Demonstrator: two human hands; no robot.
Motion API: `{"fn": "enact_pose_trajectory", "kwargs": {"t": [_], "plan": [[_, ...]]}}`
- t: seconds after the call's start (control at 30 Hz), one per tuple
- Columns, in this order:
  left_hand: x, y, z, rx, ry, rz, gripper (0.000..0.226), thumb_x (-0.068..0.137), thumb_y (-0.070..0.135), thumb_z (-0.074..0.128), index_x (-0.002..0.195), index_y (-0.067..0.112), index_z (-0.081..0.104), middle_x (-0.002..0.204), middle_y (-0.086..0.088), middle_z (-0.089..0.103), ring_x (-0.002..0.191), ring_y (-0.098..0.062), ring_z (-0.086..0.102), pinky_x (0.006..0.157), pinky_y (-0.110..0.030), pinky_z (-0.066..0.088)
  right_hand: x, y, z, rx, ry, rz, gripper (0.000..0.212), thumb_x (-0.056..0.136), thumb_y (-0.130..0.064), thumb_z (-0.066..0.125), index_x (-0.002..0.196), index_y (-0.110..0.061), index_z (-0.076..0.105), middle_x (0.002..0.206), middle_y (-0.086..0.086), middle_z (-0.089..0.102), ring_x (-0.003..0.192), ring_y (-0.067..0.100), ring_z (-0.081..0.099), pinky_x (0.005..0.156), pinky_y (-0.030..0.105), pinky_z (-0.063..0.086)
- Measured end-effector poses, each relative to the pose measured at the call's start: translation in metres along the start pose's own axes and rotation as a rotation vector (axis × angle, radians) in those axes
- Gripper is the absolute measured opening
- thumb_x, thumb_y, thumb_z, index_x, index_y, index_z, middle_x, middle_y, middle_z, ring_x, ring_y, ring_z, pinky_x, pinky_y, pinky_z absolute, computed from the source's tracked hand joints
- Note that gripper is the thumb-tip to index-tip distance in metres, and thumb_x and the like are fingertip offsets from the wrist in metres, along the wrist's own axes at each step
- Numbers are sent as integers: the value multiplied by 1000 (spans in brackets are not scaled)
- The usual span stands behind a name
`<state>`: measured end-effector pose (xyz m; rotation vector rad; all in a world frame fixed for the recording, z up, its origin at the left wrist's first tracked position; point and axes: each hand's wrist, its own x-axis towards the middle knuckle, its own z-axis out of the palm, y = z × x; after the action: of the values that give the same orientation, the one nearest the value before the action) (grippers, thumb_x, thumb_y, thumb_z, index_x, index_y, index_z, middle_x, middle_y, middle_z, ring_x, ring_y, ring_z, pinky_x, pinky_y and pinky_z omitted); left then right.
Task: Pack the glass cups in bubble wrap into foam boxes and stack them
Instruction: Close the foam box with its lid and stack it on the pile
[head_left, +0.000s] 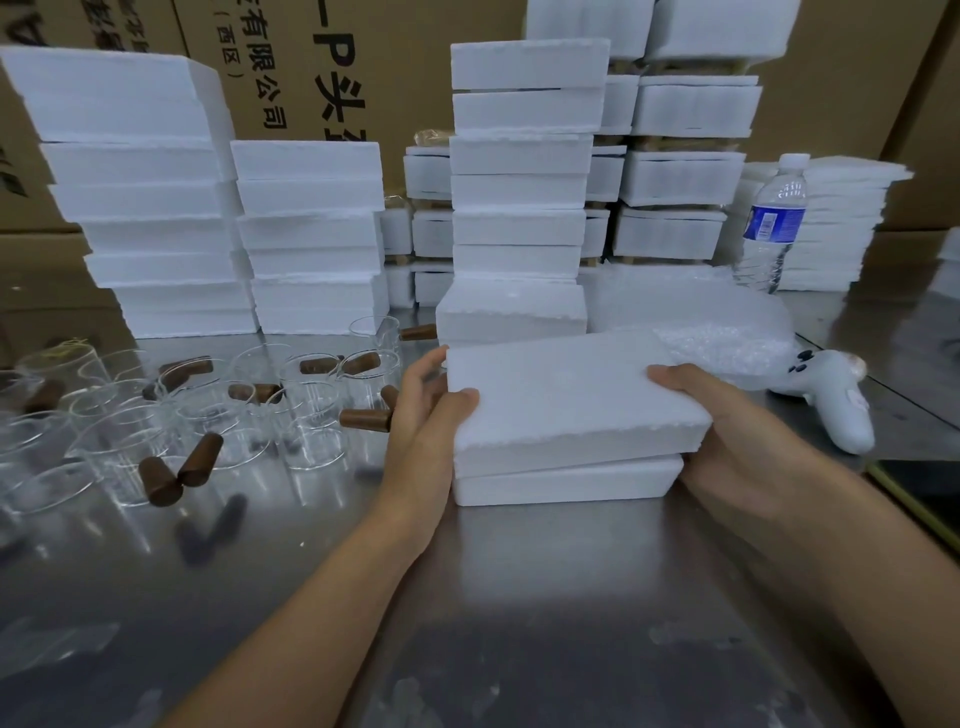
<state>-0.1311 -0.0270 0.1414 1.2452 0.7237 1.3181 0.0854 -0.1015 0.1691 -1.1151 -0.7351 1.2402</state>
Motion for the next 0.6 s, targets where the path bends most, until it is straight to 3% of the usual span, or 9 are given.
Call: {"fn": "enact_pose_trajectory", "kwargs": {"t": [0.13, 0.33, 0.43, 0.5, 0.6], "plan": [[-3, 4, 2, -12, -11, 11, 31, 92, 8, 50, 109, 35, 55, 99, 10, 66, 80, -1, 66, 62, -17, 50, 0, -1, -1, 70, -42, 42, 42, 59, -29, 77, 97, -15, 74, 109, 9, 71, 97, 26, 68, 91, 44, 48], [-7, 9, 3, -13, -18, -7, 30, 92, 10, 50, 106, 35, 55, 96, 10, 66, 78, 0, 65, 66, -22, 48, -2, -2, -1, 76, -86, 96, 56, 58, -29, 78, 111, -14, 67, 112, 10, 69, 103, 29, 66, 95, 47, 46], [-9, 11, 4, -32, -67, -23, 27, 89, 26, 52, 115, 35, 54, 115, 8, 64, 105, -8, 62, 88, -32, 49, -5, -6, 2, 141, -58, 73, 54, 60, -27, 75, 112, -12, 66, 109, 9, 70, 97, 28, 68, 83, 42, 53], [-9, 15, 6, -24, -122, -33, 55, 81, 45, 48, 133, 29, 47, 135, 3, 55, 126, -15, 50, 110, -43, 35, -6, -9, 3, 168, -24, 48, 47, 61, -26, 72, 106, -13, 67, 102, 8, 72, 87, 25, 70, 71, 37, 56], [-4, 15, 7, -7, -195, -60, 73, 79, 54, 37, 146, 25, 32, 148, 3, 42, 137, -13, 38, 117, -43, 24, -4, -13, 6, 162, 19, 20, 38, 65, -26, 68, 100, -13, 68, 95, 6, 73, 77, 23, 70, 68, 36, 55]]}}
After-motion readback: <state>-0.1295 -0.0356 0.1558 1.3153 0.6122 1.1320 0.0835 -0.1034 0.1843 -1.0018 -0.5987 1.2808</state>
